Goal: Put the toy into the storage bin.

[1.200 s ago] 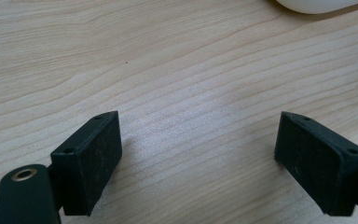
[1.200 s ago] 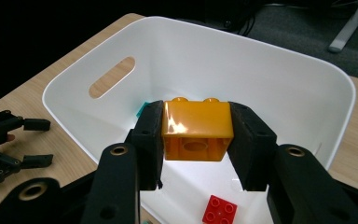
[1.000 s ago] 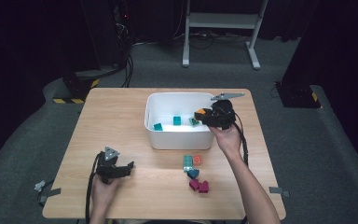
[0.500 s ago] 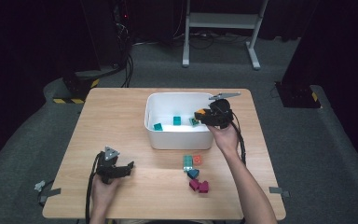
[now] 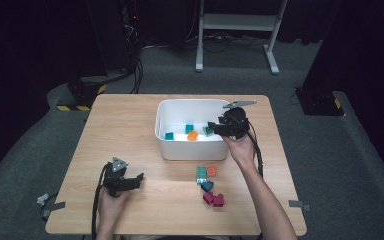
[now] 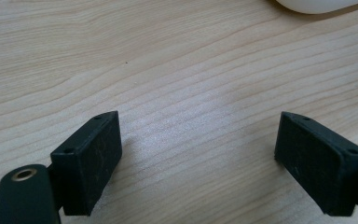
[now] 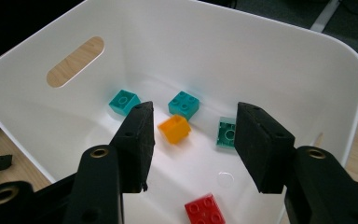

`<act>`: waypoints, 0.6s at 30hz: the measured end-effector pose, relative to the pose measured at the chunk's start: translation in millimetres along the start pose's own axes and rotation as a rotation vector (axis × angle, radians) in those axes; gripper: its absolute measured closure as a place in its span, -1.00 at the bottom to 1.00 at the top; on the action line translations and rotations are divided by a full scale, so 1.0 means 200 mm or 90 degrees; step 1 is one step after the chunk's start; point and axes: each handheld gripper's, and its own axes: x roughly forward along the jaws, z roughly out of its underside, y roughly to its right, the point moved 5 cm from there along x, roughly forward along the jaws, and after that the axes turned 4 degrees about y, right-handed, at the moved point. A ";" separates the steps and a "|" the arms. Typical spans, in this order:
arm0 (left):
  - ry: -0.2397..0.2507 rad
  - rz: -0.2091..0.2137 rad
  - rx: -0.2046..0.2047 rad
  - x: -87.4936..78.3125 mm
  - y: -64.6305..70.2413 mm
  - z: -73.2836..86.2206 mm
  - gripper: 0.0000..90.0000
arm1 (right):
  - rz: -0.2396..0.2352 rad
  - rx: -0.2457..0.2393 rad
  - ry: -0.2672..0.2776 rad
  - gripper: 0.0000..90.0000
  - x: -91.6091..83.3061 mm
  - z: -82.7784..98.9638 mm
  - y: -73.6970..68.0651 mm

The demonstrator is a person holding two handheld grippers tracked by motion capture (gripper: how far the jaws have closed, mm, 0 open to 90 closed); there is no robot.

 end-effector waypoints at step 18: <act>0.000 0.000 0.000 0.00 0.00 0.00 -0.67 | -0.011 -0.005 0.077 0.00 -0.21 0.08 -0.02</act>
